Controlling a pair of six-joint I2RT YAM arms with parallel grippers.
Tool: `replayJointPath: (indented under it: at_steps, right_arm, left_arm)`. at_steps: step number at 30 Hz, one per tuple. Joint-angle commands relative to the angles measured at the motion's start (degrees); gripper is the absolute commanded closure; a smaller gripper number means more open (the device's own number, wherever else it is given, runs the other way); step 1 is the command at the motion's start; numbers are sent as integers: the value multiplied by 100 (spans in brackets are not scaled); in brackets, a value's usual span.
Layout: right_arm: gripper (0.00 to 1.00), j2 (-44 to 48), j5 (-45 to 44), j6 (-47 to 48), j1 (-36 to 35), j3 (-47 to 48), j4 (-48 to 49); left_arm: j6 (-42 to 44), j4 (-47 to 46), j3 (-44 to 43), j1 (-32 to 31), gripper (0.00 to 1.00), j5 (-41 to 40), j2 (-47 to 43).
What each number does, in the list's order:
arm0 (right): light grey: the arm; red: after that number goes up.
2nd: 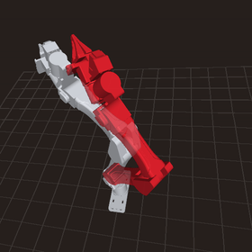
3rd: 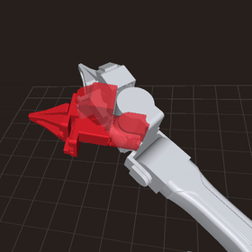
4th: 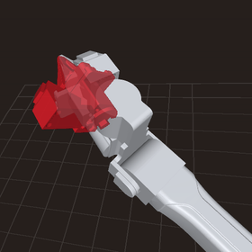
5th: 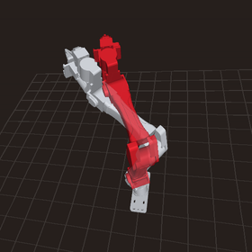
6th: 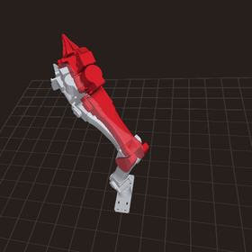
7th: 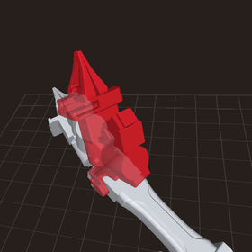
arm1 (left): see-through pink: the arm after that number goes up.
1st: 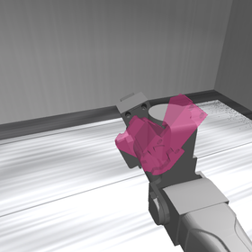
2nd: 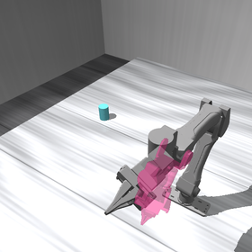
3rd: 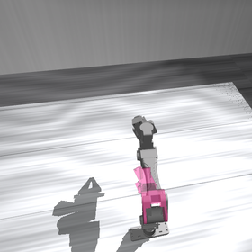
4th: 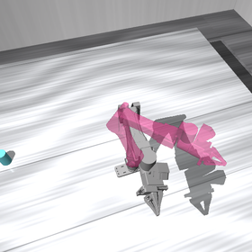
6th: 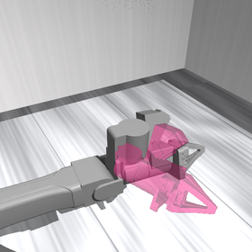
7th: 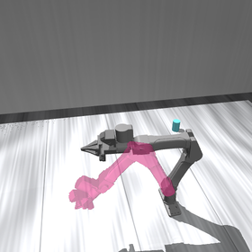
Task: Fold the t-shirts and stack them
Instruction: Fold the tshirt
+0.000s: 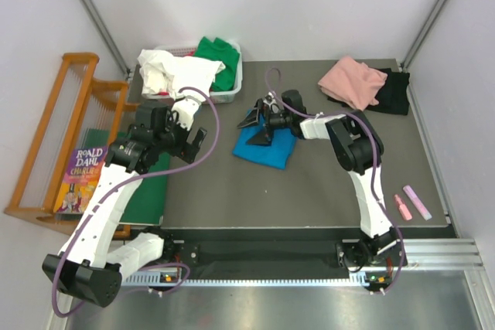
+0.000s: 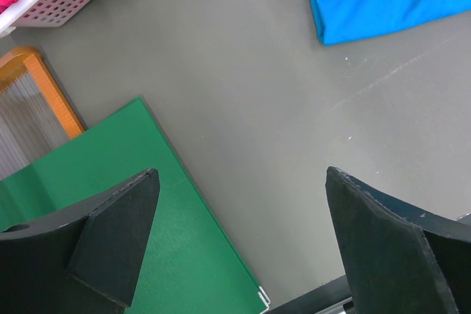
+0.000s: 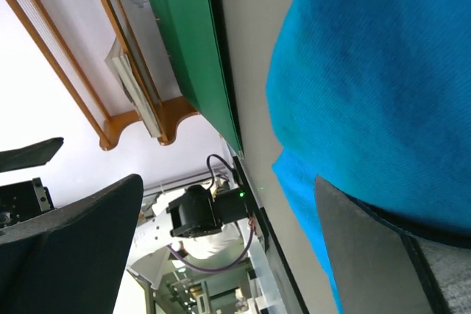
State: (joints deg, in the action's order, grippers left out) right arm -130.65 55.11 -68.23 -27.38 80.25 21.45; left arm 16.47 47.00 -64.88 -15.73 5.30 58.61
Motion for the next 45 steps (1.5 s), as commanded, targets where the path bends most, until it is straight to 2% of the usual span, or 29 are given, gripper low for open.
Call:
replayJointPath:
  at_steps: [1, 7, 17, 24, 30, 35, 37, 41, 45]
  right_arm:
    - [0, 232, -167, 142, -75, 103, -403]
    - [0, 541, -124, 389, -259, 763, -853]
    - [0, -759, 8, -50, 101, 1370, -555]
    - [0, -1173, 149, -59, 320, 1634, -607]
    - [0, -296, 404, 72, 452, 1450, -457]
    - [0, 565, 281, 862, 1144, 1178, -1370]
    - [0, 759, 185, 1214, 1409, 757, -1732]
    - [0, 1252, -87, 1530, 1989, -236, -1600]
    - [0, 1428, -615, 2076, 2175, -790, -2066]
  left_arm:
    - [58, -77, -165, 35, 1, 50, -174]
    - [14, -104, -156, 35, 1, 120, -148]
    - [84, 19, -209, 35, 1, 68, -201]
    - [120, 89, -113, 35, 1, 41, -341]
    - [102, 81, -24, 35, 1, 67, -412]
    - [93, 107, -86, 35, 1, 129, -429]
    - [85, 133, -104, 35, 1, 120, -473]
    - [85, 143, -25, 35, 1, 112, -543]
    - [85, 151, 28, 35, 1, 94, -570]
